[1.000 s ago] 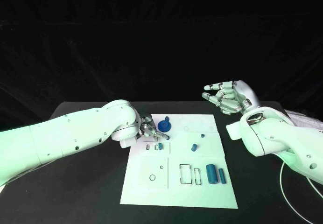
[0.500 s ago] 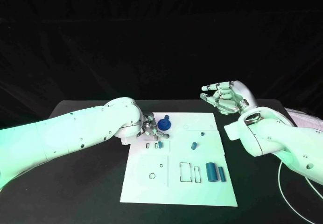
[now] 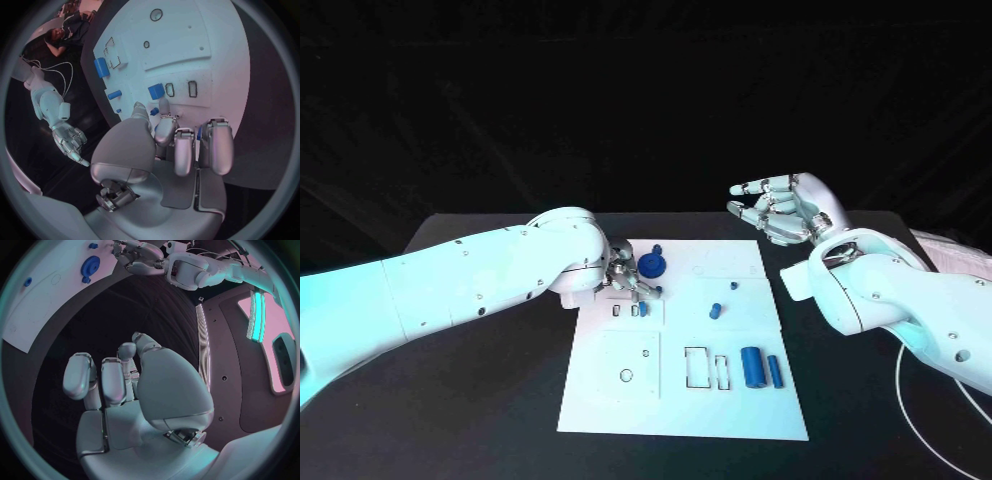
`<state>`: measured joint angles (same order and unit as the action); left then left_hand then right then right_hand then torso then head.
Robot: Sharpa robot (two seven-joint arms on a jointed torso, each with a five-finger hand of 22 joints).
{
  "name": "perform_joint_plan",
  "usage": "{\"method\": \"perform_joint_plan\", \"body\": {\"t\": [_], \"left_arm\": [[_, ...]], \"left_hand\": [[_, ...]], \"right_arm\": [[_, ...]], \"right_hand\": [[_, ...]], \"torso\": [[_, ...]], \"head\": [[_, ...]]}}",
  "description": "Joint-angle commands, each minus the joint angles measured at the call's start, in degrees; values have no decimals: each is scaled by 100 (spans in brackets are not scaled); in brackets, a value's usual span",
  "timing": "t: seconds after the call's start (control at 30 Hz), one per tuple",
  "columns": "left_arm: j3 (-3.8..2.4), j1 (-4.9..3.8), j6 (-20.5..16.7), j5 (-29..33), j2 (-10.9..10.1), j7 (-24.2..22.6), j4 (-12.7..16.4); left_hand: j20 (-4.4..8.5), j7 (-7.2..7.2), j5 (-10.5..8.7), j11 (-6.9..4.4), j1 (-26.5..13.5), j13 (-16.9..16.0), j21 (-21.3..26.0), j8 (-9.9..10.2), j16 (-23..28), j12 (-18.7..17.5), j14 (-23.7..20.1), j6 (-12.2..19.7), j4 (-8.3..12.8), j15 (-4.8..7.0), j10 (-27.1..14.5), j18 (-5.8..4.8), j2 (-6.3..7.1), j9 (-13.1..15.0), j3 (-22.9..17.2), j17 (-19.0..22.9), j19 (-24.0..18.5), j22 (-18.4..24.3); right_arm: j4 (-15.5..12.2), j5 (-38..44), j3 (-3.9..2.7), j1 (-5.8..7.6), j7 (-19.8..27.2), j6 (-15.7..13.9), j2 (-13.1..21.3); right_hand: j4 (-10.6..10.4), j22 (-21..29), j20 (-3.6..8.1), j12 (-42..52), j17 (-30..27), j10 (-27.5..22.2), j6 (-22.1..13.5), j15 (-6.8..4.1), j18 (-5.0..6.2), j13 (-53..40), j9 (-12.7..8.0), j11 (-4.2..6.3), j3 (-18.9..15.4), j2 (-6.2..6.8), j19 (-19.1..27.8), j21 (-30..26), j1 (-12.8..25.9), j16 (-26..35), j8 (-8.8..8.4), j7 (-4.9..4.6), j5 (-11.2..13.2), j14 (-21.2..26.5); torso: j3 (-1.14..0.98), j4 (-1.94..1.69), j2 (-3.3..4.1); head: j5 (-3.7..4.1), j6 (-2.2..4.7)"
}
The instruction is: Assemble the parts on the task board
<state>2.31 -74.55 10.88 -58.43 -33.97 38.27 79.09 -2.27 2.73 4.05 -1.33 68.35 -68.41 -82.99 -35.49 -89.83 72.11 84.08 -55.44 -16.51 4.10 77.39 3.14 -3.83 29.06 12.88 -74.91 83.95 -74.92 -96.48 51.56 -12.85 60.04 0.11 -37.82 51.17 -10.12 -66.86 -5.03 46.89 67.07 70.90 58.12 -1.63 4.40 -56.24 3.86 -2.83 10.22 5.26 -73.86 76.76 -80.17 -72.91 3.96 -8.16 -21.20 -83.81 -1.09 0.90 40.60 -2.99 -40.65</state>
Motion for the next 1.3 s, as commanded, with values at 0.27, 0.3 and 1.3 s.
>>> {"method": "perform_joint_plan", "body": {"t": [0.27,0.3,1.3], "left_arm": [[11,-4,389,-39,31,45,-23],[14,-3,403,-39,36,46,-28],[34,7,550,-48,123,63,-72]], "left_hand": [[48,-31,2,-8,60,-25,-45,-64,-17,39,592,35,20,52,40,-77,-68,68,-5,-1509,128,-483],[48,-31,2,-9,61,-25,-46,-64,-17,39,592,35,20,52,40,-77,-69,70,-5,-1509,128,-484],[58,-40,24,-18,258,-96,-61,-123,-17,88,592,98,69,61,79,-81,-131,237,-67,-1509,130,-514]], "right_arm": [[16,88,0,-24,62,145,-4],[16,88,1,-25,61,146,-4],[19,88,2,-54,74,202,-37]], "right_hand": [[-12,4,-2,-5,6,-44,6,31,92,3,7,-4,14,54,20,-38,29,10,35,3,-19,-141],[-12,4,-2,-5,6,-44,6,31,92,3,7,-4,14,54,20,-38,29,10,35,3,-19,-141],[-22,4,1,15,21,-31,21,26,92,4,10,3,41,44,12,-42,39,5,44,10,-76,-150]], "torso": [[-4,5,4],[-3,3,4],[-8,2,8]], "head": [[-20,-36],[-20,-38],[-35,-84]]}}
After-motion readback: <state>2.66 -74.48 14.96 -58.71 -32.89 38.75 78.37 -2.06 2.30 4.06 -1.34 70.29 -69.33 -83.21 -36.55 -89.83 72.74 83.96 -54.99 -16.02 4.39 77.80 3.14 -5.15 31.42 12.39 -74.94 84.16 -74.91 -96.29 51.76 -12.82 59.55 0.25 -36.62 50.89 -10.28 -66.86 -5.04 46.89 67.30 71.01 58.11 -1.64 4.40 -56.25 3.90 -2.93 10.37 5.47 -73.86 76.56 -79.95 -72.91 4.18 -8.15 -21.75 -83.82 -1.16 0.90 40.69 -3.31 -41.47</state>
